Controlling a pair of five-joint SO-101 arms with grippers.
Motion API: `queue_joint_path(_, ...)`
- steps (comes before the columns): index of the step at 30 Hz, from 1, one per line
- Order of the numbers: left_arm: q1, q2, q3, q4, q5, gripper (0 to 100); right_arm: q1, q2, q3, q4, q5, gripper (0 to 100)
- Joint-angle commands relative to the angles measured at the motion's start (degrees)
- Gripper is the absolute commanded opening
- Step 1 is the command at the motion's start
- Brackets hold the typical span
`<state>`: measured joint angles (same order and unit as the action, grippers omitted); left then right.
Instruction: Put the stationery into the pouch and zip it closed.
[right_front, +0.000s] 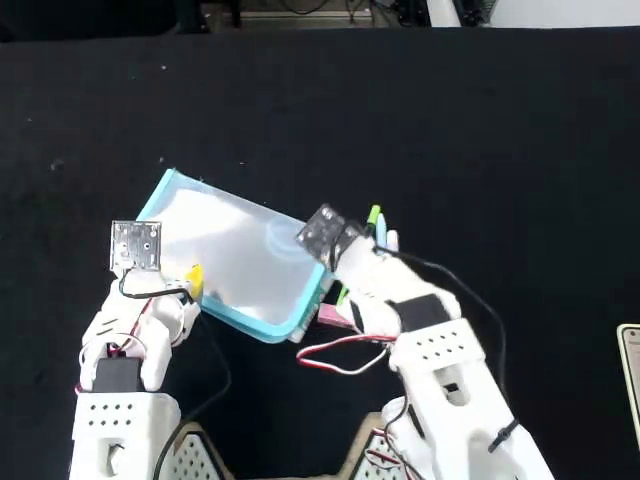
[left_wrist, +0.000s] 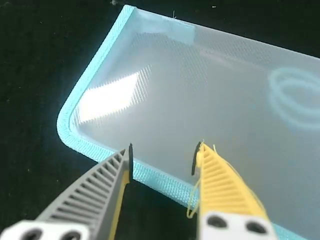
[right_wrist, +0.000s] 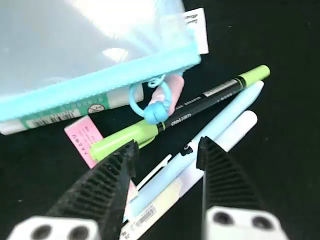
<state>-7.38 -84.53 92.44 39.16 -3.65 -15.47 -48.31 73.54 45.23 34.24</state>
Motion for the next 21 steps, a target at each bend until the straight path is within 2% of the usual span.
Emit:
queue_joint_path(1, 0.6, -0.5, -1.0, -0.1, -0.1, 22, 0.8, -1.3, 1.6, -6.2, 1.8, 19.1)
queue_joint_path(7, 0.6, -0.5, -1.0, -0.2, -0.1, 22, 0.8, -1.2, 2.8, -9.9, -0.5, 19.3)
queue_joint_path(13, 0.7, -0.5, -1.0, -0.2, -0.1, 22, -3.8, -0.7, 3.0, -9.8, -3.4, 24.3)
queue_joint_path(21, 0.7, -0.5, -1.0, 0.0, -0.1, 22, -3.9, 10.1, 1.5, -16.3, -3.3, 24.3)
